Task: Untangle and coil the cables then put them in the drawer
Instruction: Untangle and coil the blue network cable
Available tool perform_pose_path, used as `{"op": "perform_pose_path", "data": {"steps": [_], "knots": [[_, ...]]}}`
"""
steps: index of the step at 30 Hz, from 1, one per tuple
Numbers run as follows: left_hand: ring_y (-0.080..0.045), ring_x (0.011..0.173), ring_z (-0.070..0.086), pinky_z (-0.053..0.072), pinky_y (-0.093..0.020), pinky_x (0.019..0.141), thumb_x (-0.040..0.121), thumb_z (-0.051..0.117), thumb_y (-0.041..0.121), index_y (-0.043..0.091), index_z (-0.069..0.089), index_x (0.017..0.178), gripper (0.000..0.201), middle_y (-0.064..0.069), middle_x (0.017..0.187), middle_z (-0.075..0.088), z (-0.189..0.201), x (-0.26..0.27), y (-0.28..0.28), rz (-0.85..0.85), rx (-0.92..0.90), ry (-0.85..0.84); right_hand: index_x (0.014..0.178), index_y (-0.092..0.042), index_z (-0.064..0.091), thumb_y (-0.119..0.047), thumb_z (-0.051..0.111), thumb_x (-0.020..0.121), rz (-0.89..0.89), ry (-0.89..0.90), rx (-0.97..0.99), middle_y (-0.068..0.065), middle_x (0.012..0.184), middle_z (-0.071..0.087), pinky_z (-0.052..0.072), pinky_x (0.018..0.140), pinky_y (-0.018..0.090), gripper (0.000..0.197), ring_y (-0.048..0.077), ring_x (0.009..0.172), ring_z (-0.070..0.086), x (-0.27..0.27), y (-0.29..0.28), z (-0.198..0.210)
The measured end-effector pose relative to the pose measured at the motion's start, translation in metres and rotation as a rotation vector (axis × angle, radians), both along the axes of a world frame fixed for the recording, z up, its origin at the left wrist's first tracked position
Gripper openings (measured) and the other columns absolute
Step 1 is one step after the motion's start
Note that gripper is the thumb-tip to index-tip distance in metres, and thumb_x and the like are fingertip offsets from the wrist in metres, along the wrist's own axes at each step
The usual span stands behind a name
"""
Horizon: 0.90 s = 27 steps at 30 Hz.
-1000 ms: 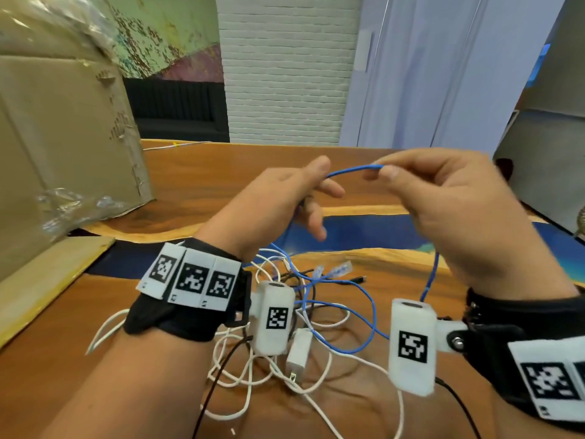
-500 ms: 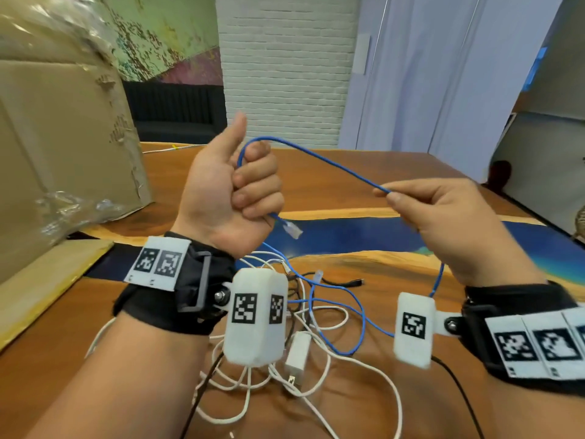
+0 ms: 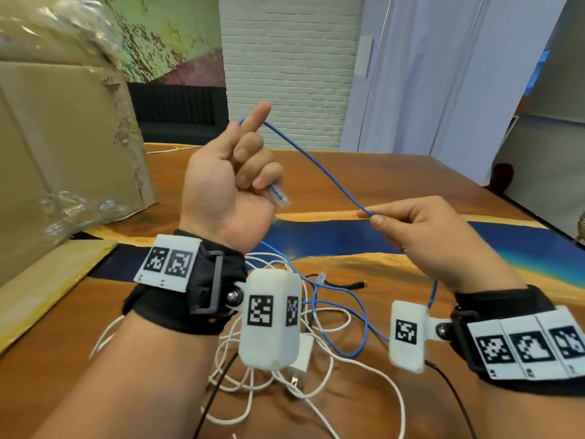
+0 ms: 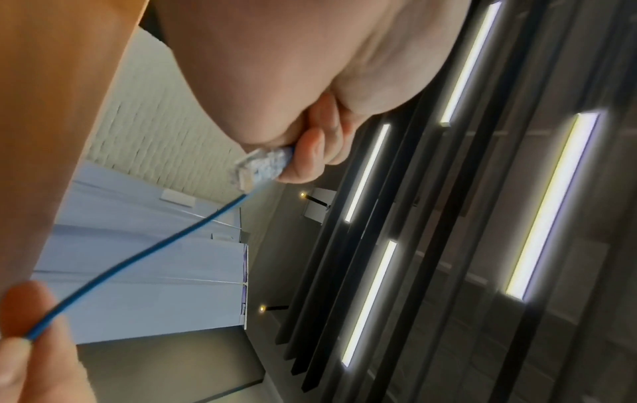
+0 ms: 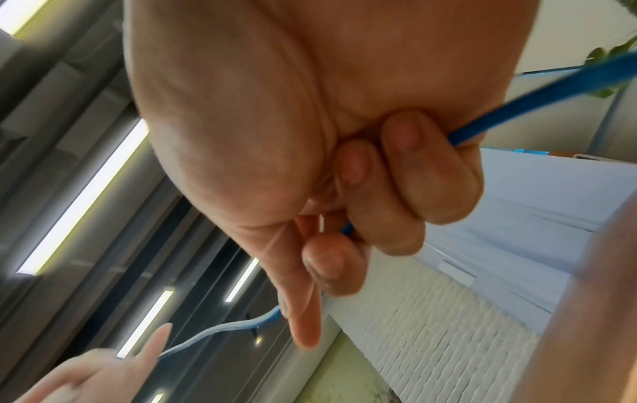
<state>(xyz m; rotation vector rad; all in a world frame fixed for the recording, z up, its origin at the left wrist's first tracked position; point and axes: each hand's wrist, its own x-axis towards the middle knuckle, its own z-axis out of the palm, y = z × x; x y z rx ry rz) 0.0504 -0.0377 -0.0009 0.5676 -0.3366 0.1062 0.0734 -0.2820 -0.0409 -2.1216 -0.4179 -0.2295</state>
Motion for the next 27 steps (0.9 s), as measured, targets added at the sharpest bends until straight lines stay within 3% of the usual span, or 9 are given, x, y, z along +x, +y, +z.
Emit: {"op": "perform_pose_path", "data": {"steps": [3,5,8,10,13,17,21,24,27], "knots": [[-0.006,0.053,0.043,0.041,-0.020,0.055,0.109,0.038,0.019,0.002,0.057,0.133,0.035,0.004,0.072,0.051,-0.002,0.005,-0.008,0.242,0.121,-0.017,0.103,-0.036,0.079,-0.026,0.063,0.100,0.109,0.040,-0.199,-0.024,0.052,0.059,0.038,0.055,0.021,0.019,0.001,0.050,0.051,-0.013,0.022,0.002],[-0.011,0.078,0.064,0.052,-0.023,0.074,0.109,0.039,0.015,0.007,0.058,0.133,0.031,-0.001,0.094,0.065,-0.005,0.006,-0.013,0.380,0.392,-0.053,0.106,-0.035,0.080,-0.028,0.064,0.099,0.236,0.060,-0.271,-0.021,0.064,0.069,0.045,0.059,0.028,0.018,0.004,0.057,0.057,-0.024,0.038,0.003],[-0.013,0.113,0.068,0.051,-0.029,0.104,0.108,0.042,0.010,0.012,0.057,0.139,0.035,0.000,0.128,0.066,-0.013,0.005,-0.020,0.417,0.761,-0.060,0.106,-0.025,0.081,-0.025,0.065,0.099,0.389,0.050,-0.228,-0.014,0.055,0.059,0.037,0.057,0.014,0.017,-0.002,0.053,0.048,-0.037,0.045,0.011],[-0.017,0.116,0.069,0.053,-0.029,0.101,0.108,0.043,0.010,0.010,0.054,0.142,0.036,-0.004,0.136,0.063,-0.013,0.004,-0.022,0.389,0.723,-0.022,0.102,-0.025,0.082,-0.024,0.067,0.098,0.401,0.040,-0.177,-0.012,0.053,0.055,0.036,0.058,0.013,0.016,-0.002,0.054,0.045,-0.040,0.038,0.018],[-0.030,0.101,0.075,0.061,-0.025,0.078,0.107,0.048,0.014,0.004,0.054,0.137,0.032,-0.010,0.134,0.064,-0.002,-0.001,-0.022,0.331,0.413,0.069,0.103,-0.036,0.081,-0.029,0.067,0.098,0.395,0.077,-0.273,-0.017,0.058,0.061,0.044,0.061,0.022,0.017,0.004,0.056,0.051,-0.038,0.029,0.019],[-0.029,0.106,0.073,0.058,-0.036,0.095,0.107,0.049,0.019,0.002,0.057,0.134,0.033,-0.012,0.131,0.067,0.000,0.000,-0.017,0.283,0.248,0.109,0.113,-0.049,0.074,-0.044,0.060,0.098,0.446,0.127,-0.397,-0.004,0.095,0.080,0.058,0.086,0.051,0.022,0.029,0.094,0.073,-0.041,0.044,0.008],[-0.015,0.123,0.064,0.041,-0.039,0.115,0.109,0.044,0.027,0.019,0.058,0.138,0.033,0.005,0.134,0.067,-0.011,0.004,-0.027,0.398,0.505,0.088,0.109,-0.038,0.079,-0.039,0.063,0.099,0.475,0.087,-0.287,-0.014,0.080,0.076,0.055,0.074,0.035,0.019,0.005,0.073,0.066,-0.046,0.055,0.012],[-0.015,0.120,0.066,0.044,-0.034,0.111,0.109,0.044,0.028,0.022,0.061,0.132,0.029,0.003,0.127,0.070,-0.012,0.003,-0.033,0.400,0.492,0.050,0.108,-0.028,0.081,-0.030,0.065,0.100,0.541,0.060,-0.210,-0.001,0.082,0.078,0.057,0.074,0.040,0.018,0.018,0.074,0.068,-0.048,0.048,0.016],[-0.015,0.106,0.069,0.051,-0.033,0.102,0.101,0.056,0.023,0.015,0.073,0.106,0.020,0.001,0.107,0.075,-0.016,0.008,-0.028,0.448,0.735,-0.098,0.101,-0.015,0.079,-0.014,0.061,0.100,0.507,-0.015,0.013,-0.016,0.051,0.057,0.038,0.051,0.010,0.018,0.003,0.047,0.047,-0.047,0.040,0.023]]}}
